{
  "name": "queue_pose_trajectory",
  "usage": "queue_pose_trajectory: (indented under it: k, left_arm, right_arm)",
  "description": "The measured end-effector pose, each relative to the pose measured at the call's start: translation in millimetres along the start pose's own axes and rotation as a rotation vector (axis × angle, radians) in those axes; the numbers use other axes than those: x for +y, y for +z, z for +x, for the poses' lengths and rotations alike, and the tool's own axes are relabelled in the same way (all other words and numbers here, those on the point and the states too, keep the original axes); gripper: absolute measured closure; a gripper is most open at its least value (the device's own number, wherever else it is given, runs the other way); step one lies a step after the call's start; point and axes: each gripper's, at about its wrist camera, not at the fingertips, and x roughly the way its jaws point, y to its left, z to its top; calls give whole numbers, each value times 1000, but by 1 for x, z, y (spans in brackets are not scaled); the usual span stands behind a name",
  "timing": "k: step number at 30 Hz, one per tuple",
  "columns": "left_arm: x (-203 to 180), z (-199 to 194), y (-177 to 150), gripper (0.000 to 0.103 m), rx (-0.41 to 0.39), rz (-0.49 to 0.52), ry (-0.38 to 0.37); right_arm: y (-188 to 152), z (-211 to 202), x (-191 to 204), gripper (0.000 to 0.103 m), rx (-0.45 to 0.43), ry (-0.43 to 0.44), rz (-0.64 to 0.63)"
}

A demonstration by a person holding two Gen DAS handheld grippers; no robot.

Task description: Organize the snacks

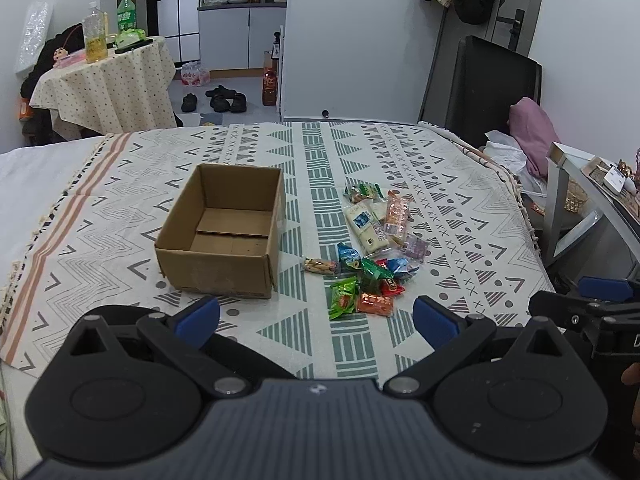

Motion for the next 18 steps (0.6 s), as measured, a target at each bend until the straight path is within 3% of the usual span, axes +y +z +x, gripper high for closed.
queue_pose_trajectory:
  k: [18]
  left_arm:
    - [-2, 55, 11, 3, 35, -25, -16]
  right_arm:
    - [11, 46, -23, 9, 63, 21, 44]
